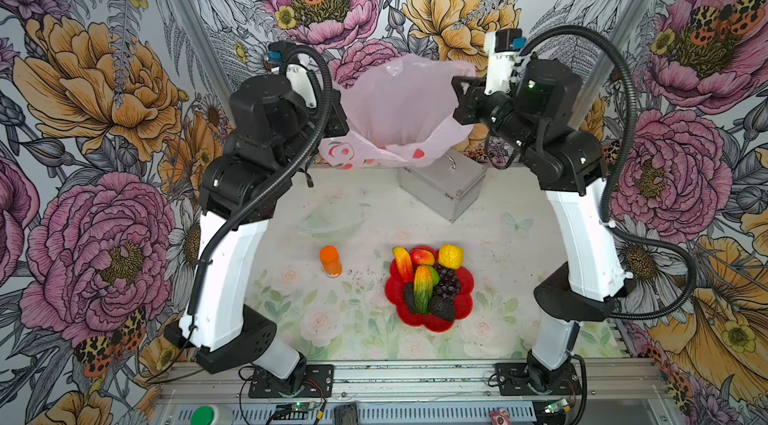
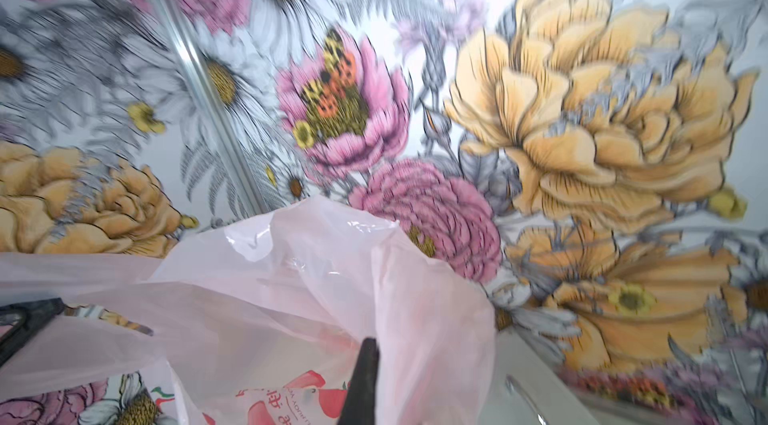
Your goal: Place the fruits into the plastic bag
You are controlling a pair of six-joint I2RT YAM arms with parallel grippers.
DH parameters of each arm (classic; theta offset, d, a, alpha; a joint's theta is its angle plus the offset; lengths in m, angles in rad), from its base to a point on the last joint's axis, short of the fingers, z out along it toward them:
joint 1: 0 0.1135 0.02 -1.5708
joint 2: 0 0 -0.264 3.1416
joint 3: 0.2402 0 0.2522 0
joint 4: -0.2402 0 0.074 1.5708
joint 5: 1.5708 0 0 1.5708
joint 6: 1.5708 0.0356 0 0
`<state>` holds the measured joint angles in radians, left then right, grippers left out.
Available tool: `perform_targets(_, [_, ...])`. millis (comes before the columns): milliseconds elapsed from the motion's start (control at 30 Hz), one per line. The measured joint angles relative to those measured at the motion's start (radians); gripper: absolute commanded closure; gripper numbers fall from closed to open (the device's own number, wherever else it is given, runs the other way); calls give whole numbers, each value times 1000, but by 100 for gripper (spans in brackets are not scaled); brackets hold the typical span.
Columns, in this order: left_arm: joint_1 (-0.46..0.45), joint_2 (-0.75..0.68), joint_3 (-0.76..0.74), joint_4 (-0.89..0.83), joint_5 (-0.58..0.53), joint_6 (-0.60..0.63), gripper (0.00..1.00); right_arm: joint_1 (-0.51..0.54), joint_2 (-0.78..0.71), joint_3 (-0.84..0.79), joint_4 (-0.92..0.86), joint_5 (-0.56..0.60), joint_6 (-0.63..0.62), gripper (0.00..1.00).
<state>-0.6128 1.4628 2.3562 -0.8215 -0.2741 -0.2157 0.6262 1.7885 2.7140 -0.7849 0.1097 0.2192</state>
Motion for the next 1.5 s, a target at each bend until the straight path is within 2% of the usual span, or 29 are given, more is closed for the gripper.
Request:
perform_targets(100, [-176,-199,-262,294,-72,173,100,69,-117,-79,173,27,-85,100])
perform_targets(200, [-227,-338,-464,474,-170,275,100,95,-249,-268,298,69,-142,100])
perform_targets(267, [-172,-394,-583,507,-231,281,100,87,-348,-488,367,122,-162,100])
perform_targets(367, [3,-396,-740,412,-208,144,100,44,-391,-784,360,141,-86,100])
perform_targets(467, [177,-347,-973,292,-105,-35,100,3,-276,-1026,280,61,48,100])
perform_targets(567, [237,-291,-1143,137,-29,-145,100,-2,-105,-1128,139,21,114,100])
perform_targets(633, [238,-299,-1150,72,-2,-165,100,2,-74,-1124,63,12,133,100])
perform_targets(700, [243,-334,-1108,56,17,-176,100,2,-79,-1052,8,6,143,100])
perform_targets(833, [250,-402,-977,78,30,-179,100,3,-124,-834,41,-4,166,100])
perform_targets(1067, [250,-417,-898,87,37,-190,100,3,-206,-721,64,-20,204,100])
perform_targets(1233, [258,-375,-888,74,58,-198,100,2,-188,-737,55,-34,219,100])
perform_targets(1367, [321,-288,-854,40,141,-235,100,-11,-122,-734,39,-51,226,100])
perform_targets(1433, [354,-192,-784,17,183,-261,100,-19,-47,-662,19,-55,224,100])
perform_targets(1500, [369,-70,-654,-7,206,-285,100,-25,72,-488,-6,-54,205,100])
